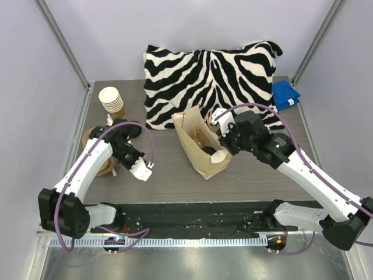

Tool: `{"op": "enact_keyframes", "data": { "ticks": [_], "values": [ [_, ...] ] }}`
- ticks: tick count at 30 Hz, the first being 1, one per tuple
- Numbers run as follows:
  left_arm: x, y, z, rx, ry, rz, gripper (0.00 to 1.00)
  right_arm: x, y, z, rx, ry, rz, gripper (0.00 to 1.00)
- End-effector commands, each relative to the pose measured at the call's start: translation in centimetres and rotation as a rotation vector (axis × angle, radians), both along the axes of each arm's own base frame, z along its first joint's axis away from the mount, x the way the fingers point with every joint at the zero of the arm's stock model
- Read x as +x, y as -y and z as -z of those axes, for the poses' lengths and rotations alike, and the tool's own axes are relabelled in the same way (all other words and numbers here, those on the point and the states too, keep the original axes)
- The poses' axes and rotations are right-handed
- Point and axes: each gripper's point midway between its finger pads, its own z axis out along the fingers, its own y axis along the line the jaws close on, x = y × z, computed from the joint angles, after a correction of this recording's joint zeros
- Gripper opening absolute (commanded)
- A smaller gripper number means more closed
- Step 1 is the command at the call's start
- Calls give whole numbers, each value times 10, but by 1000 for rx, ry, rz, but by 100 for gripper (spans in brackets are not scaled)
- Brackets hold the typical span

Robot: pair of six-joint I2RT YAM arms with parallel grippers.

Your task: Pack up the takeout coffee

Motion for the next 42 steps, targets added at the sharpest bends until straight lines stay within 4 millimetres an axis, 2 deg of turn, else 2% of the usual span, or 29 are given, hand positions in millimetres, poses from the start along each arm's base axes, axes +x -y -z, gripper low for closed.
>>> {"op": "enact_keyframes", "data": {
  "ticks": [1,2,3,5,7,8,9,10,11,12,13,15,17,18,19,20,21,24,25,27,29,30,32,36,38,39,41,42],
  "values": [
    [-14,43,-48,-179,-126,-8,0,-2,-2,-9,16,-4,-13,1],
    [-18,47,-53,-188,-182,-63,0,-2,-2,-9,15,-6,-10,1],
    [-14,54,-69,-222,-174,-86,0,-3,-1,-11,16,-3,-9,1],
    [-18,68,-88,-289,-234,-181,0,-3,0,-14,19,5,-6,1],
    [-1,81,-119,-374,-202,-269,0,-4,1,-13,21,3,0,1],
    [5,89,-143,-436,-228,-377,0,-5,1,-13,23,1,2,1],
    [13,94,-155,-472,-247,-452,0,-5,2,-13,27,-2,6,1],
    [30,100,-173,-537,-213,-503,0,-5,2,-12,27,-4,9,1],
    [37,105,-201,-608,-259,-644,0,-5,2,-13,33,-4,13,1],
    [56,112,-223,-689,-225,-685,0,-6,2,-14,36,-4,15,1],
    [64,115,-241,-746,-222,-735,0,-5,2,-13,35,-6,17,1],
    [84,119,-294,-931,-209,-872,0,-5,1,-13,40,-8,21,1],
    [98,116,-329,-1073,-198,-986,0,-5,1,-14,47,-12,28,1],
    [106,113,-349,-1163,-213,-1059,0,-5,0,-15,50,-13,31,5],
    [113,111,-356,-1195,-211,-1098,0,-5,0,-17,56,-12,34,9],
    [113,108,-375,-1254,-222,-1125,0,-5,0,-18,63,-12,35,14],
    [120,105,-384,-1315,-266,-1204,0,-4,-1,-21,69,-11,40,22],
    [132,97,-409,-1476,-337,-1295,0,-3,-1,-27,85,-2,52,31],
    [138,94,-410,-1533,-403,-1382,0,-2,-1,-28,87,-2,58,32],
    [143,91,-422,-1620,-423,-1387,0,-1,-1,-34,101,5,67,37],
    [148,89,-426,-1701,-505,-1436,0,1,1,-37,107,6,79,41],
    [149,89,-436,-1753,-530,-1419,0,1,2,-40,115,11,83,43],
    [157,91,-440,-1803,-607,-1439,0,2,2,-43,120,13,88,47],
    [177,90,-442,-1863,-662,-1504,0,6,8,-50,117,38,120,50],
    [184,88,-452,-1909,-682,-1502,0,7,9,-51,120,40,128,53],
    [194,90,-449,-1915,-696,-1515,0,7,10,-51,122,41,131,53],
    [194,92,-465,-1961,-727,-1473,0,9,10,-52,126,42,138,55],
    [201,97,-462,-1957,-767,-1483,0,9,11,-55,128,48,140,56]
  ]
}}
